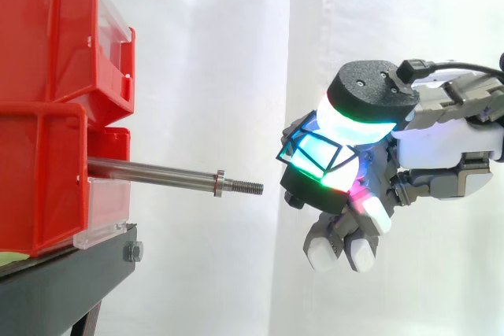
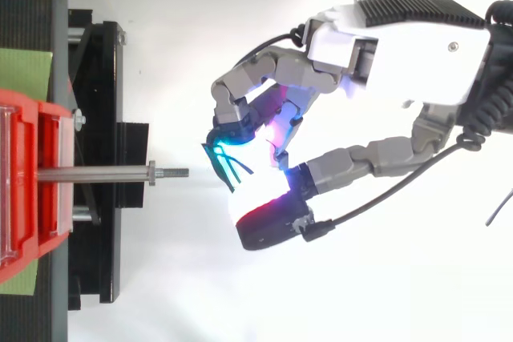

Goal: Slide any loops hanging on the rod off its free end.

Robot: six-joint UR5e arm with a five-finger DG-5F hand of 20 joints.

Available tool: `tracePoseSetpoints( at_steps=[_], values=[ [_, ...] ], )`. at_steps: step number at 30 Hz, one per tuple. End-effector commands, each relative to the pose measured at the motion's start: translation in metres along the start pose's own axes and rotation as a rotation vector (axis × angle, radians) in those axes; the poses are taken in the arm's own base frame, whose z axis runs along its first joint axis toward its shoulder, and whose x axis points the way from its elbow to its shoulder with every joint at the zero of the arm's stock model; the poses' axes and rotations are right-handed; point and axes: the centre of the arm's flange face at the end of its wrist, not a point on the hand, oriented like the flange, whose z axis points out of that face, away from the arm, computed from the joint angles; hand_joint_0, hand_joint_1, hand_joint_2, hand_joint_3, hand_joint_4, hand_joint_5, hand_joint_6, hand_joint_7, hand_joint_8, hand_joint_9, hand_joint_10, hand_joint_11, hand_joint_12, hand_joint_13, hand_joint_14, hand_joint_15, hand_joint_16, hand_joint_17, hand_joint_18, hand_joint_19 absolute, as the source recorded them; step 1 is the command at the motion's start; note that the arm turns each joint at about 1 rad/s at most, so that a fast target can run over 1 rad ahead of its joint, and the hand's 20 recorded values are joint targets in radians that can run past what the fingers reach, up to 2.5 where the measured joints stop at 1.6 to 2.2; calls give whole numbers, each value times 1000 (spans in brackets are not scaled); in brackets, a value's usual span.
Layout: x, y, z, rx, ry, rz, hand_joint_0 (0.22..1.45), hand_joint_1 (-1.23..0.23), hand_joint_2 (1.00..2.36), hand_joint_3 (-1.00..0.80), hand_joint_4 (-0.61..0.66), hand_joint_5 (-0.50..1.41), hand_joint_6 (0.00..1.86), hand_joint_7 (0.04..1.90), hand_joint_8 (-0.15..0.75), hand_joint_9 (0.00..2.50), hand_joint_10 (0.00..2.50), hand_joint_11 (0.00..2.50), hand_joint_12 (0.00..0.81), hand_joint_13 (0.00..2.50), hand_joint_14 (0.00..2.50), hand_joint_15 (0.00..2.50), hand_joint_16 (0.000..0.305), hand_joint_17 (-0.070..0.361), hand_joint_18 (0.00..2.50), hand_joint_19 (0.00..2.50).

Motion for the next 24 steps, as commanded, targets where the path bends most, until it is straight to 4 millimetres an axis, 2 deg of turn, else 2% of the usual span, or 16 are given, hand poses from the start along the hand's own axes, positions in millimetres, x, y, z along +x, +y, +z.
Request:
tracePoseSetpoints(
  at_steps=[1,4,7,10,12,14,15,17,20,24],
  values=[
    [0,0,0,2,-4,-3,576,-725,1016,-298,140,-133,868,1319,354,1217,13,512,377,883,10,277,60,135,902,468],
    [0,0,0,2,-4,-3,562,-697,1020,-149,124,-125,857,1319,373,1236,14,514,392,898,9,270,64,143,926,459],
    [0,0,0,2,-4,0,576,-751,1018,13,112,-134,872,1327,401,1253,11,515,428,925,8,250,70,158,989,422],
    [0,0,0,2,-4,0,609,-786,1013,102,60,-163,903,1293,401,1214,11,524,431,928,8,249,71,160,999,412],
    [0,0,0,3,-3,1,612,-787,1014,76,91,-173,902,1246,393,1206,13,516,425,921,8,250,70,158,994,415],
    [0,0,0,2,-4,2,585,-756,1019,-48,108,-176,898,1202,374,1199,11,515,409,910,9,261,67,151,964,439],
    [1,1,0,1,-2,2,570,-723,1020,-148,128,-165,872,1269,355,1194,14,493,392,893,9,260,64,143,929,457],
    [1,1,0,-1,-2,2,563,-657,1017,-225,127,-144,835,1329,340,1207,11,424,375,883,9,250,62,138,909,470],
    [1,1,1,-3,-4,1,567,-568,1017,-220,159,-116,795,1228,342,1242,10,367,380,884,8,240,64,144,911,477],
    [1,1,1,-3,-4,1,573,-507,1016,-133,191,-82,733,1212,372,1275,12,364,407,899,8,238,70,157,933,471]
  ],
)
